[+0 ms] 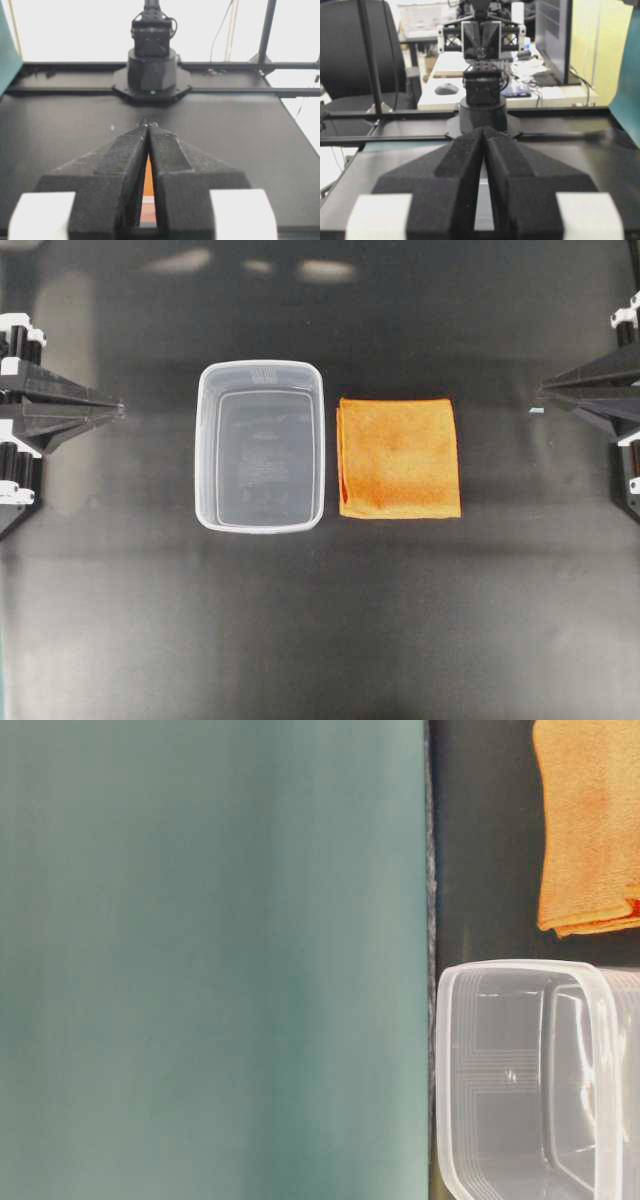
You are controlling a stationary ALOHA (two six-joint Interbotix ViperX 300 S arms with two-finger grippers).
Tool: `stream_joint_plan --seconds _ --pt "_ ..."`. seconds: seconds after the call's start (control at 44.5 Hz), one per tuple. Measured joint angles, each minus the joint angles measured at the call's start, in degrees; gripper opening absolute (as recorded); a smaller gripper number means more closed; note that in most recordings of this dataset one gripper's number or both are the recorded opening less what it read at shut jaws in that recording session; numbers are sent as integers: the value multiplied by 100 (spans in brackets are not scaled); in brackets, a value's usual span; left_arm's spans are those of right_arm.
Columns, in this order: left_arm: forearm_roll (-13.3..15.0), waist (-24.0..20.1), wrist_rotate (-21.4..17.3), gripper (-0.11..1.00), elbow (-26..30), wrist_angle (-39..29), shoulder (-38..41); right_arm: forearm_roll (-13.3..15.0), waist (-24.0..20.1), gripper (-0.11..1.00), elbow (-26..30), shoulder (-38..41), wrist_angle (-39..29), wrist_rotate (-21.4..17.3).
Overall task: Place the orange towel into the container with the left arm.
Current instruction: 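Move the left gripper over the container toward the orange towel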
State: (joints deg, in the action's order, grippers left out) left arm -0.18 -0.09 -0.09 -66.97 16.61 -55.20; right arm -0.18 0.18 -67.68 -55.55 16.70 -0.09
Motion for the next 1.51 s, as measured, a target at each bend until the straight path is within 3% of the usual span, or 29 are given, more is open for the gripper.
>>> stream_joint_plan --seconds 0.135,0.585,0.675,0.742,0.787,0.877,1.057,1.17,1.372,1.417,1.507 --pt "-185 0 202 0 422 -598 352 -70 0 1 -9 -18 -97 -53" --pt "-211 53 132 0 2435 -2646 1916 -97 352 3 -18 -378 -800 -70" --pt "-211 53 141 0 2777 -2918 2215 -97 413 21 -44 -483 -870 -79" --pt "-211 53 132 0 3015 -3067 2426 -105 448 39 -70 -571 -905 -79" --pt "-220 53 132 0 3199 -3173 2610 -105 457 57 -79 -650 -932 -79" --pt "-211 53 132 0 3480 -3401 2927 -105 466 79 -79 -756 -984 -79" --pt "-220 -114 105 2 4184 -4175 3665 -105 466 74 -79 -896 -1143 -79" --pt "-220 -211 114 20 4667 -4720 4131 -105 466 74 -79 -993 -1178 -70" --pt "-220 -123 18 80 5607 -5432 5133 -105 466 74 -79 -1134 -1257 -70" --pt "-220 -88 -9 86 5880 -5572 5379 -114 466 74 -79 -1160 -1318 -79" --pt "-220 0 -18 87 6337 -5924 5880 -105 466 74 -97 -1213 -1415 -79"
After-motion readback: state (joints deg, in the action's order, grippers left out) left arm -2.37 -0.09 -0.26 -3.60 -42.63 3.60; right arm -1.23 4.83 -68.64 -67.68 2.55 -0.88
